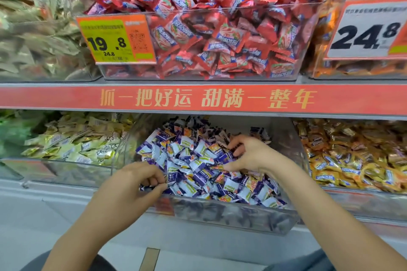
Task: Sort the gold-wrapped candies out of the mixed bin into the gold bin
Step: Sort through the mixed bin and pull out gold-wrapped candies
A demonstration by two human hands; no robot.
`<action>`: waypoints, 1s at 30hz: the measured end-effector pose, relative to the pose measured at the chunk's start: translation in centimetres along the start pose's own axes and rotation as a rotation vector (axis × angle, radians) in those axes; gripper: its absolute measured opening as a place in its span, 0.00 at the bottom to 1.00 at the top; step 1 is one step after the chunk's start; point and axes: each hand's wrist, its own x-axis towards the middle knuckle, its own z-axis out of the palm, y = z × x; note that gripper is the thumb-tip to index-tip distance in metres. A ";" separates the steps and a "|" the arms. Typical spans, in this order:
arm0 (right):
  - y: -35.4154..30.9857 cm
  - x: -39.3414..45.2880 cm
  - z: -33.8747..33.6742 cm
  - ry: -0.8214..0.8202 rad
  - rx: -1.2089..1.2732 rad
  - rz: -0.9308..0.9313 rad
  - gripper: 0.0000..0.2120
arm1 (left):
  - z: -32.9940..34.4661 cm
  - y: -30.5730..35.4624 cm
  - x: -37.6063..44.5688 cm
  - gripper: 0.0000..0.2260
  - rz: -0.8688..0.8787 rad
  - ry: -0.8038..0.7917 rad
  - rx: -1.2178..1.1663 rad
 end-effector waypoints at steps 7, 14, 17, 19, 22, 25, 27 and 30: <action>0.5 -1.3 -2.4 0.144 -0.168 0.013 0.14 | -0.3 -0.5 -0.4 0.09 -0.009 -0.016 0.006; 0.7 -1.4 -0.2 0.057 -0.296 -0.002 0.15 | 0.0 -0.6 0.0 0.09 -0.034 -0.075 -0.098; 1.0 -1.9 -0.2 0.028 -0.248 0.035 0.22 | 0.2 -0.7 0.0 0.15 -0.003 -0.086 -0.103; 1.1 -2.3 0.0 0.029 -0.271 0.046 0.22 | 0.1 -0.9 -0.1 0.18 0.004 -0.098 -0.112; 1.2 -2.4 -0.4 0.135 -0.139 0.033 0.18 | -0.1 -1.0 -0.2 0.22 0.012 -0.104 -0.137; 0.6 -3.7 -1.5 0.282 0.232 0.025 0.09 | -0.3 -0.9 -0.3 0.24 0.016 -0.117 -0.132; -0.1 -5.2 -2.1 0.311 0.557 -0.018 0.07 | -0.4 -0.8 -0.4 0.24 0.019 -0.120 -0.131; -0.6 -7.7 -2.5 0.328 0.805 -0.090 0.05 | -0.6 -0.5 -0.7 0.10 0.011 -0.099 -0.119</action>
